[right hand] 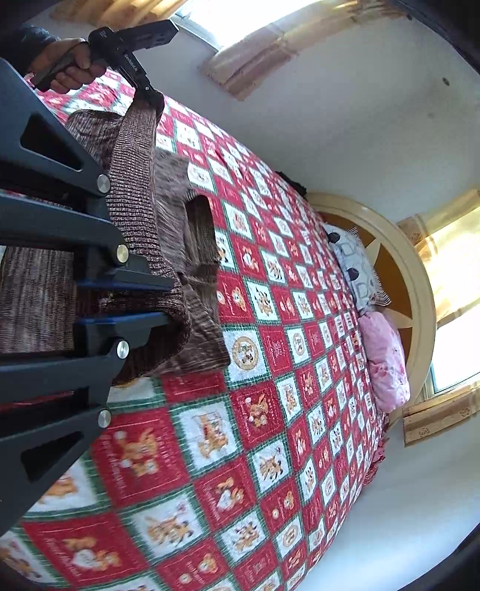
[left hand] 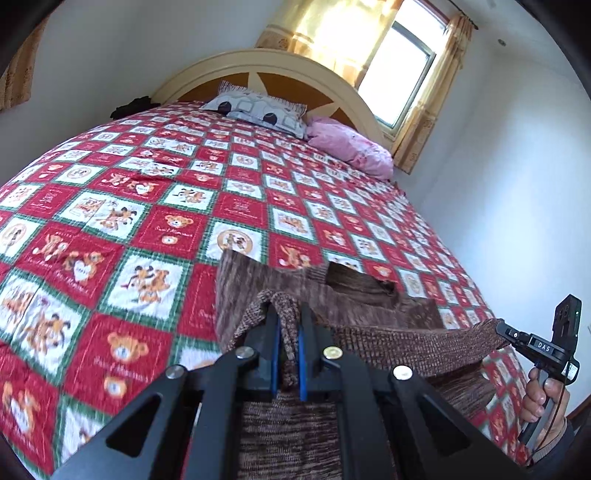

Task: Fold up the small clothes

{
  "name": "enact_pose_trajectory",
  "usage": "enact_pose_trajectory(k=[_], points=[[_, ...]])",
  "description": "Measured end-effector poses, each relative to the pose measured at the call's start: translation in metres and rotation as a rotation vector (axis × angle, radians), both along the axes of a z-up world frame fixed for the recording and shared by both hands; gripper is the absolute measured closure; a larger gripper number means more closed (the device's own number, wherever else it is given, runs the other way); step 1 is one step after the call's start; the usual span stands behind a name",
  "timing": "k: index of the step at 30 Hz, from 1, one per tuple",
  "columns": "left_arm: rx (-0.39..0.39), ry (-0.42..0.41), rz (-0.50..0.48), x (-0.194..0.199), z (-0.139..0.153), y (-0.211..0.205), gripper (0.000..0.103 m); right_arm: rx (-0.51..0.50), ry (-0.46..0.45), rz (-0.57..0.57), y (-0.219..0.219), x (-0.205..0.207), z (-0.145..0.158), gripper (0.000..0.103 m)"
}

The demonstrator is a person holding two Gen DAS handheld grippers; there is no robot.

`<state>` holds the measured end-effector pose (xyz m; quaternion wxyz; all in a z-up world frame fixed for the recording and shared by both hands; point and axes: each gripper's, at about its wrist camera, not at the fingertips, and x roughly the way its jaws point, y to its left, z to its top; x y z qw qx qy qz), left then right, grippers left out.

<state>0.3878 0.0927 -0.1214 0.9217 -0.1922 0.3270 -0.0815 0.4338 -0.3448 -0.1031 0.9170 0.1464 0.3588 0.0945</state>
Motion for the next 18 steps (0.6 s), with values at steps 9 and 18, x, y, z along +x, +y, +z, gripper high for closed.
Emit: enact_pose_trajectory(k=[9, 18], points=[[0.010, 0.092, 0.005, 0.053, -0.035, 0.004, 0.095, -0.033, 0.110, 0.005, 0.007, 0.063, -0.043, 0.093], [0.120, 0.086, 0.031, 0.049, -0.031, 0.003, 0.054, -0.020, 0.112, 0.019, 0.006, 0.070, -0.050, 0.051]])
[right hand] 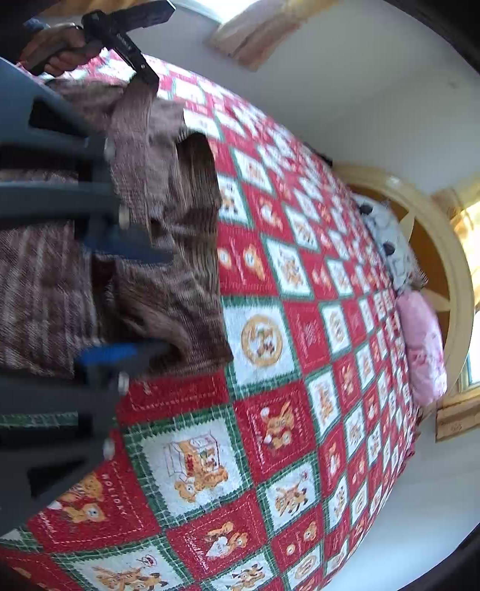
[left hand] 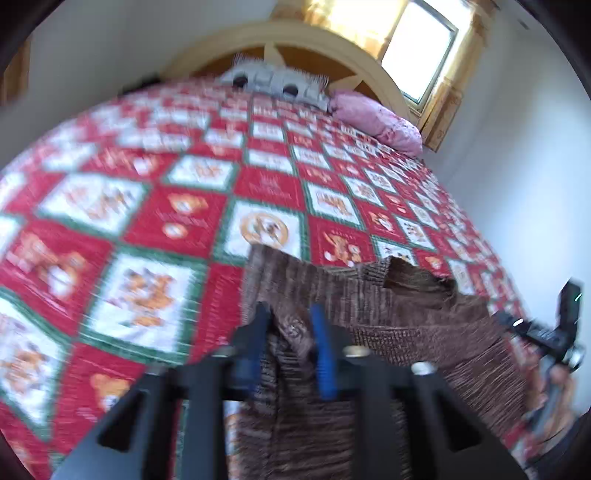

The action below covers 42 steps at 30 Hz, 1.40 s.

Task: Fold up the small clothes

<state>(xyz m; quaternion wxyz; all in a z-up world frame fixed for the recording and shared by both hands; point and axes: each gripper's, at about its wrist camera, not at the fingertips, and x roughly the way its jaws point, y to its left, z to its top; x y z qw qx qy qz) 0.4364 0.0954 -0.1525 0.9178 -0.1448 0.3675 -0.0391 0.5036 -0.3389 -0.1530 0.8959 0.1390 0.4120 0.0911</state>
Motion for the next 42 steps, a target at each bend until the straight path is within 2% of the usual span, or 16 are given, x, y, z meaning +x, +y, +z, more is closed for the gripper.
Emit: enact_pose_trajectory(k=[1, 2, 3, 5, 8, 10, 12, 15, 18, 21, 24, 28, 33, 39, 40, 42], points=[[0.055, -0.030, 0.003, -0.010, 0.006, -0.002, 0.027, 0.000, -0.002, 0.032, 0.004, -0.007, 0.003, 0.051], [0.081, -0.056, -0.004, -0.018, 0.010, -0.002, 0.015, 0.003, 0.003, 0.071, 0.009, -0.013, 0.004, 0.051], [0.109, -0.084, -0.024, -0.029, 0.015, -0.004, 0.015, 0.006, 0.015, 0.113, 0.015, -0.019, 0.003, 0.051], [0.175, -0.070, -0.083, -0.038, 0.016, -0.015, 0.014, -0.009, 0.066, 0.196, 0.030, -0.025, -0.004, 0.051], [0.299, 0.014, -0.141, -0.032, 0.000, -0.033, 0.014, -0.102, 0.170, 0.266, 0.055, -0.019, -0.024, 0.051], [0.386, 0.086, -0.153, -0.019, -0.017, -0.042, 0.014, -0.145, 0.163, 0.276, 0.064, -0.013, -0.028, 0.051], [0.424, 0.125, -0.126, -0.003, -0.031, -0.043, 0.014, -0.148, 0.169, 0.263, 0.067, 0.003, -0.027, 0.051], [0.416, 0.135, -0.058, 0.022, -0.034, -0.034, 0.012, -0.181, 0.091, 0.192, 0.063, 0.031, -0.013, 0.051], [0.334, 0.114, 0.088, 0.042, -0.018, -0.007, 0.013, -0.129, 0.000, 0.098, 0.048, 0.050, 0.008, 0.051], [0.296, 0.078, 0.177, 0.047, -0.003, 0.013, 0.013, -0.110, -0.044, 0.062, 0.040, 0.045, 0.018, 0.050], [0.326, 0.063, 0.217, 0.038, -0.001, 0.021, 0.012, -0.133, -0.056, 0.057, 0.037, 0.029, 0.014, 0.048], [0.294, 0.106, 0.152, 0.012, -0.012, 0.019, 0.012, -0.192, -0.006, 0.048, 0.022, -0.006, -0.001, 0.048], [0.283, 0.130, 0.053, -0.045, -0.022, 0.006, 0.012, -0.249, 0.048, 0.034, -0.009, -0.070, -0.007, 0.048], [0.210, 0.177, -0.004, -0.077, -0.036, -0.004, 0.013, -0.181, 0.138, 0.002, -0.034, -0.117, -0.021, 0.048], [0.210, 0.186, 0.000, -0.080, -0.038, -0.006, 0.017, -0.177, 0.140, 0.016, -0.032, -0.122, -0.024, 0.054], [0.186, 0.191, -0.017, -0.087, -0.041, -0.010, 0.035, -0.209, 0.135, 0.032, -0.026, -0.130, -0.026, 0.054]])
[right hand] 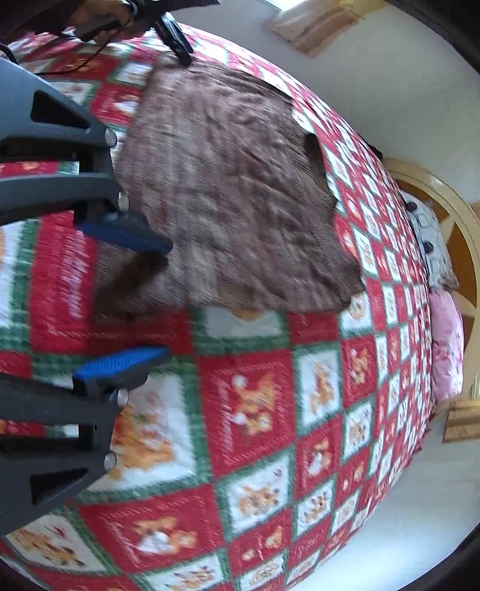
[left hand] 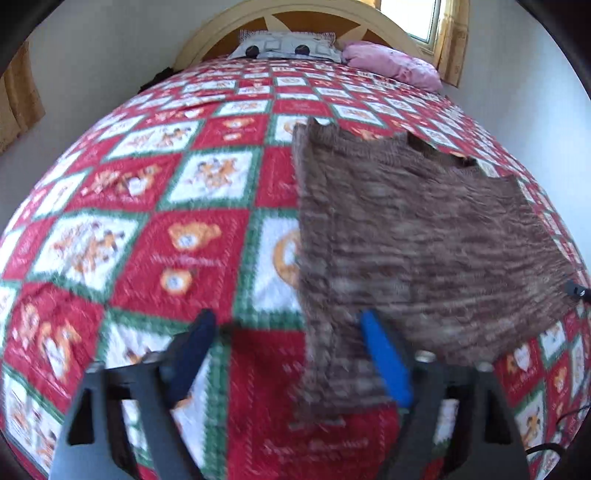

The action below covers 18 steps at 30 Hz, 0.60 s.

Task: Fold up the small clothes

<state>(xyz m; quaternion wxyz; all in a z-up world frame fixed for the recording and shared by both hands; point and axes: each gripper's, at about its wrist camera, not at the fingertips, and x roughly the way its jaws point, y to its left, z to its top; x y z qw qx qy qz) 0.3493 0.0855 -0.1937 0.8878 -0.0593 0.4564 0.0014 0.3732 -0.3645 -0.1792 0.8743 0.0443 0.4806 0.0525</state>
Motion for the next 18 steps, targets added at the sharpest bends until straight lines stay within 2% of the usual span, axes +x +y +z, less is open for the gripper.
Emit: enact_pose_trajectory(k=[1, 2, 3, 6, 7, 8, 13, 15, 18], points=[[0.001, 0.002, -0.013, -0.002, -0.001, -0.004, 0.042, -0.010, -0.003, -0.001, 0.002, -0.003, 0.000, 0.054], [0.008, -0.008, -0.015, -0.004, -0.001, -0.006, 0.045, -0.012, -0.002, -0.002, 0.004, -0.004, 0.000, 0.054], [0.003, -0.011, -0.021, -0.006, -0.001, -0.006, 0.048, -0.025, 0.002, -0.002, 0.005, -0.004, 0.000, 0.058], [-0.045, -0.004, -0.020, -0.010, -0.001, 0.000, 0.070, -0.023, 0.007, -0.004, 0.006, -0.007, 0.001, 0.083], [-0.079, 0.000, -0.032, -0.012, 0.000, 0.002, 0.085, -0.026, 0.008, 0.003, 0.007, -0.010, 0.003, 0.089], [-0.092, 0.005, -0.044, -0.015, 0.000, 0.002, 0.089, -0.030, 0.006, 0.010, 0.008, -0.012, 0.004, 0.090], [-0.075, -0.018, -0.065, -0.030, 0.000, 0.001, 0.094, -0.043, 0.013, 0.020, 0.010, -0.019, 0.001, 0.091], [-0.088, -0.023, -0.063, -0.032, -0.002, 0.004, 0.093, -0.033, 0.029, 0.017, 0.008, -0.017, -0.004, 0.090], [-0.053, -0.036, -0.056, -0.033, 0.002, 0.002, 0.087, -0.033, 0.019, 0.006, 0.009, -0.018, 0.002, 0.088]])
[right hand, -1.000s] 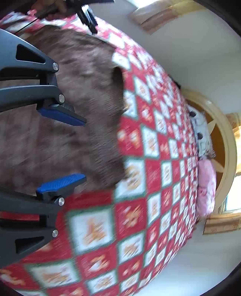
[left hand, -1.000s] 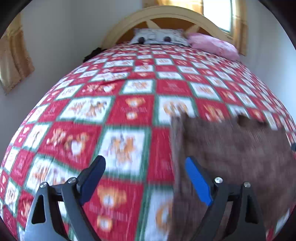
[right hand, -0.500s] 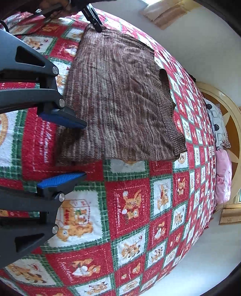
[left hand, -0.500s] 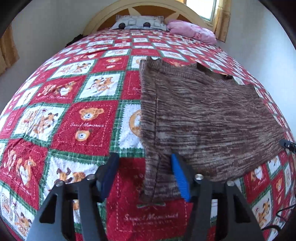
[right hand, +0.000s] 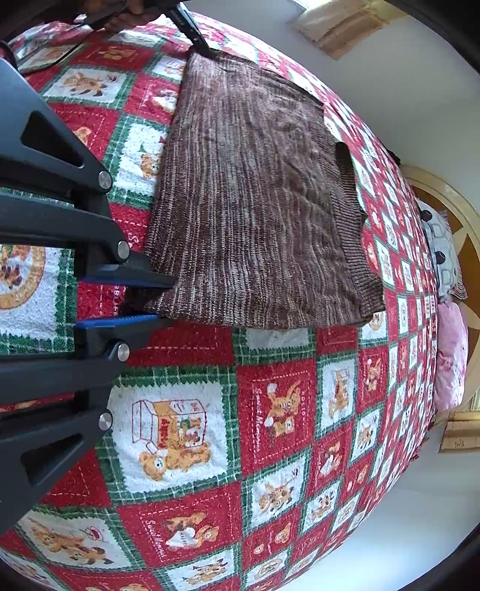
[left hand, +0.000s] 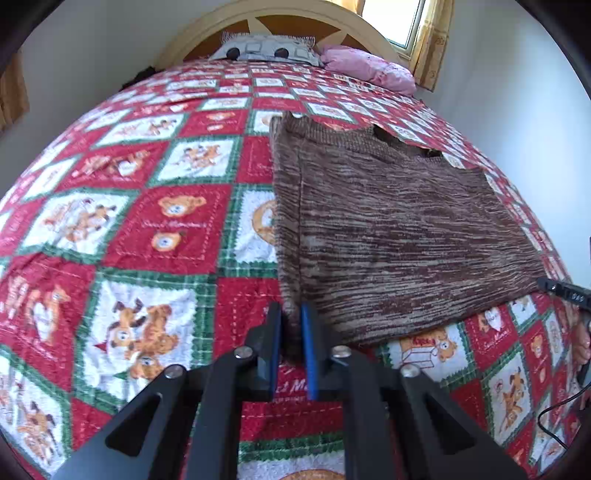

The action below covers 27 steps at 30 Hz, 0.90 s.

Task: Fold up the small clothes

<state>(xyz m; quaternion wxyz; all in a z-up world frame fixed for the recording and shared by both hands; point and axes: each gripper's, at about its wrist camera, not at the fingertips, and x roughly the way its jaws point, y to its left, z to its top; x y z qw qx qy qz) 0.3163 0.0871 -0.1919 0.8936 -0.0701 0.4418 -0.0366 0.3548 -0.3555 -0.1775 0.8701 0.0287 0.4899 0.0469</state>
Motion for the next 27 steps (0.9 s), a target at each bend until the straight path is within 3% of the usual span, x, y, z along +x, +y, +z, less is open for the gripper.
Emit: enact_pose_trajectory(k=[1, 2, 3, 4, 6, 10, 13, 16, 27], points=[[0.012, -0.005, 0.004, -0.001, 0.002, 0.000, 0.081, -0.014, -0.002, -0.007, 0.001, -0.001, 0.002, 0.079], [0.025, -0.016, 0.013, -0.002, 0.005, 0.000, 0.061, -0.026, -0.009, -0.014, 0.002, -0.003, 0.004, 0.073], [0.033, -0.032, 0.027, -0.003, 0.008, 0.001, 0.046, -0.035, -0.027, -0.017, 0.004, -0.005, 0.007, 0.059], [0.030, -0.054, 0.045, -0.004, 0.011, 0.003, 0.025, -0.037, -0.044, -0.018, 0.006, -0.008, 0.011, 0.052], [0.012, -0.070, 0.048, -0.002, 0.013, 0.005, 0.022, -0.051, -0.089, 0.002, 0.019, -0.013, 0.020, 0.052], [0.020, -0.026, 0.057, 0.013, 0.005, 0.001, 0.022, -0.069, -0.146, 0.070, 0.047, -0.012, 0.030, 0.052], [0.057, 0.020, 0.067, 0.021, -0.004, -0.004, 0.022, -0.012, -0.124, 0.107, 0.055, 0.001, 0.021, 0.052], [0.068, 0.026, 0.063, 0.021, -0.009, -0.005, 0.021, -0.028, -0.045, 0.042, 0.050, 0.018, -0.001, 0.052], [0.100, 0.007, 0.045, 0.007, -0.012, -0.007, 0.017, -0.043, -0.032, 0.020, 0.044, 0.012, -0.014, 0.051]])
